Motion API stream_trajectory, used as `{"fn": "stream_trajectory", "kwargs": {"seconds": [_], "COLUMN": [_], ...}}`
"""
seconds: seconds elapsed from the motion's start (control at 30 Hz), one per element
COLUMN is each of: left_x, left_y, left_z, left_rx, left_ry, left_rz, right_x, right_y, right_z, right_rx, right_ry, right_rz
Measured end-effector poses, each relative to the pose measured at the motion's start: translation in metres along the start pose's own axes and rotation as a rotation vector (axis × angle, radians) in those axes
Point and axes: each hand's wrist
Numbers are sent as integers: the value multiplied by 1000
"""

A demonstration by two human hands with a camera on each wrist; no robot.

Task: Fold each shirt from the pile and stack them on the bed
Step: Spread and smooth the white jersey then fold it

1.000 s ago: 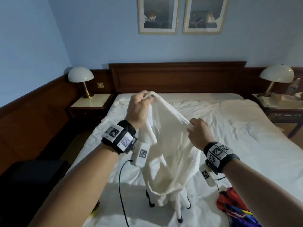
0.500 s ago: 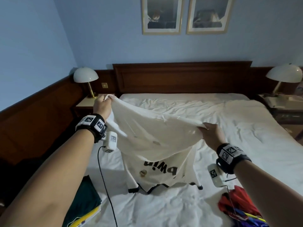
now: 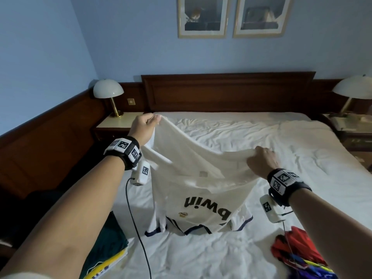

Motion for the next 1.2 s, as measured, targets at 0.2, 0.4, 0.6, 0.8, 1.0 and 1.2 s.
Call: {"fn": "stream_trajectory", "kwargs": {"seconds": [0.2, 0.4, 0.6, 0.8, 1.0, 1.2], "left_x": [18, 29, 17, 4, -7, -6], "left_y": [4, 0, 6, 15, 6, -11], "left_z": [-21, -22, -5, 39, 82, 84], "left_rx": [126, 110, -77, -243, -553, -883], "left_ry": [57, -41, -401, -951, -789, 201], "left_rz": [153, 343, 550, 451, 76, -178], "right_x": [10, 5, 3, 5, -15, -28], "right_y": [5, 8, 12, 10, -18, -63], "right_z": [-4, -7, -20, -24, -10, -9], "right_rx": [78, -23, 110, 57, 124, 238], "right_ry": [27, -260, -61, 104, -76, -201], "right_rz": [95, -204, -17, -39, -94, -77]}}
Point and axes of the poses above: each hand's wrist, its own y-axis away from the middle knuckle, its own x-axis out of the palm, z = x × y, and after that the axes turned 9 degrees about y, right-handed
